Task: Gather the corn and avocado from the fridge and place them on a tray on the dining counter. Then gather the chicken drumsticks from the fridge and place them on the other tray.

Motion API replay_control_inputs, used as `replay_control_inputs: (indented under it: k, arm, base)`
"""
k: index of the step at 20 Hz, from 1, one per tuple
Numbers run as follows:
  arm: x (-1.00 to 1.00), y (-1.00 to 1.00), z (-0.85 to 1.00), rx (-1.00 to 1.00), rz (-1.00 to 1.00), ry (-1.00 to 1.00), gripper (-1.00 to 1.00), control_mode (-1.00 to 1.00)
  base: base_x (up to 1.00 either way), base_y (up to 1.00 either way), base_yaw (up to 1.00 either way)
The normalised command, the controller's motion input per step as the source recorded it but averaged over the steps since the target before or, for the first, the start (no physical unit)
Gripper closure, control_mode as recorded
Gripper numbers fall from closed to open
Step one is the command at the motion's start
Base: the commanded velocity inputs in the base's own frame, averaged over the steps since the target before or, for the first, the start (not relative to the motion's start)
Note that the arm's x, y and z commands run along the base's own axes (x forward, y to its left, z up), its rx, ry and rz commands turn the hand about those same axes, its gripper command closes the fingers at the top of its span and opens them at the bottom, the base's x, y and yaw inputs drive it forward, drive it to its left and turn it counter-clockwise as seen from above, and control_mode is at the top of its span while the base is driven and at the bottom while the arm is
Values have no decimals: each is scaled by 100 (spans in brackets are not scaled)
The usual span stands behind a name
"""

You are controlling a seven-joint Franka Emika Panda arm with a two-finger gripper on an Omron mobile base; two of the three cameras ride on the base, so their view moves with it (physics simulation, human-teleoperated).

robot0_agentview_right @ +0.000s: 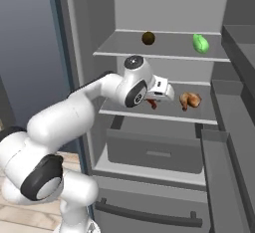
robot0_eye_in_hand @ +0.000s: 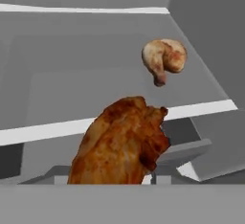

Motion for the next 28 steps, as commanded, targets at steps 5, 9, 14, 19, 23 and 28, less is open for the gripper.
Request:
replay_control_inputs:
  k: [5, 9, 14, 19, 23, 28]
  arm:
    - [-82, 24, 15, 2, -13, 3, 100, -100]
    - [-91, 38, 0, 2, -13, 1, 100, -100]
    - [-90, 41, 12, 3, -11, 0, 100, -100]
    - [-87, 27, 38, 6, -10, 5, 100, -100]
    - [-79, 24, 38, 6, -9, 7, 100, -100]
    - [-59, 24, 44, 2, -2, 3, 100, -100]
  base:
    - [0, 0, 0]
    - [0, 0, 0]
    - [0, 0, 0]
    - [0, 0, 0]
    - [0, 0, 0]
    - [0, 0, 0]
